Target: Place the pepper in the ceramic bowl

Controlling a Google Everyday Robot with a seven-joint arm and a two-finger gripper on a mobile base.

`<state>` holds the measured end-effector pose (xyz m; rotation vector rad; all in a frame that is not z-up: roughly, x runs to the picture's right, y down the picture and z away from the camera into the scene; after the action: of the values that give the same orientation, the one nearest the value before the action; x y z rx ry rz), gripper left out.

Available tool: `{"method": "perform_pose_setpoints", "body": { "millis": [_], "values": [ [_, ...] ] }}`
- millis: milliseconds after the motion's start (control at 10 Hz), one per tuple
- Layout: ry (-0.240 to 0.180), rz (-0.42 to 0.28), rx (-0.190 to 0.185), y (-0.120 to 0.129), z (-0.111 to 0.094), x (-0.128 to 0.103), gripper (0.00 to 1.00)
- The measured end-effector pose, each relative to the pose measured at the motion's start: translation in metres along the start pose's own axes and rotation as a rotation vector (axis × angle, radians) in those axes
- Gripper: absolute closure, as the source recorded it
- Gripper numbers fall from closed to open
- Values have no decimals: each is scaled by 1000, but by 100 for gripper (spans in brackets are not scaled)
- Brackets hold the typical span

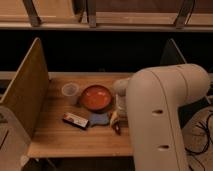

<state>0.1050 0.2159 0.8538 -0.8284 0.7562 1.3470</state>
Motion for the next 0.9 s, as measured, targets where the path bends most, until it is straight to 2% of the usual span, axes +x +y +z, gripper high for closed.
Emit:
{"method": "perform_pose_setpoints", "body": {
  "millis": [200, 300, 600, 900],
  "values": [
    [16, -18, -9, 5, 7, -1, 22],
    [21, -28, -11, 6, 8, -1, 27],
    [37, -54, -21, 7, 7, 3, 57],
    [51, -85, -63, 17, 1, 9, 87]
  ]
}}
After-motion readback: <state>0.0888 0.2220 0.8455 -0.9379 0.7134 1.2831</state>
